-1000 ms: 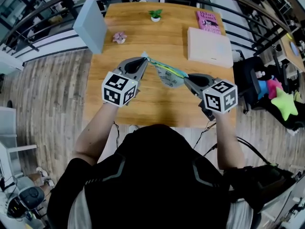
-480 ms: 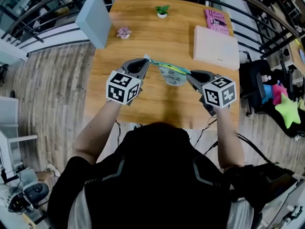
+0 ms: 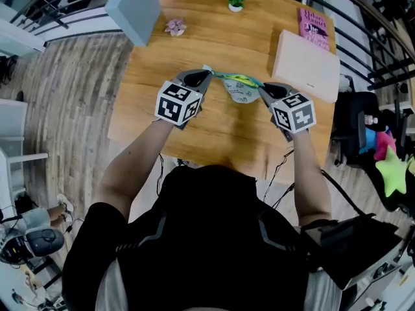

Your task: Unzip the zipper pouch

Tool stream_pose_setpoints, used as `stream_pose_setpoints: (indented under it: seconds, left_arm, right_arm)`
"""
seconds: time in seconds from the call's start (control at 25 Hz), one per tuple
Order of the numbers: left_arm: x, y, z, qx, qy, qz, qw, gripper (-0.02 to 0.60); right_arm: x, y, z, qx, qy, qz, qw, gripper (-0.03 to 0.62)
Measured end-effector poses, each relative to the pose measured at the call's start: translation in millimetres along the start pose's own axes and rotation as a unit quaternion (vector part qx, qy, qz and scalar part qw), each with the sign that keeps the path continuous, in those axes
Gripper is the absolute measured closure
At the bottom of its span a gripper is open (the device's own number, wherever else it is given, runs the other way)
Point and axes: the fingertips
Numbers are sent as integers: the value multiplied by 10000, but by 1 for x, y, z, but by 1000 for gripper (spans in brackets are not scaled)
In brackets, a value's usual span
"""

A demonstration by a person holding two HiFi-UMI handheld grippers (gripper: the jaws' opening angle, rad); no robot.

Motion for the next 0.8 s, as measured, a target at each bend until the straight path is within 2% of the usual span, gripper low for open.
stream_pose_setpoints:
  seconds: [0.12, 0.28, 0.56, 0.64, 0.8]
  left_arm:
    - [-9, -2, 4, 88, 96, 2, 9999, 549]
    - [-19, -23, 10, 178, 287, 156, 9993, 549]
    - [-22, -87, -1, 582, 292, 685, 9955, 549]
    - [-23, -105, -7, 636, 272, 880, 9937, 549]
    - [-24, -141, -21, 741, 180, 1256, 9892, 549]
  right_arm:
    - [-13, 3, -10, 98, 68, -116, 9999, 540]
    - [-34, -10, -11, 232, 290, -73, 9993, 540]
    - [-51, -68, 11, 161, 834, 358, 9957, 540]
    - [-55, -88, 21, 28, 973, 550, 9937, 540]
    - [-61, -127, 41, -669, 1227, 942, 9857, 539]
Point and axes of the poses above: the fingertips, and each gripper's own axes: x backward along the fingers, z to its left, y out of its top, and after that the axes turned 4 degrees about -y, right-handed
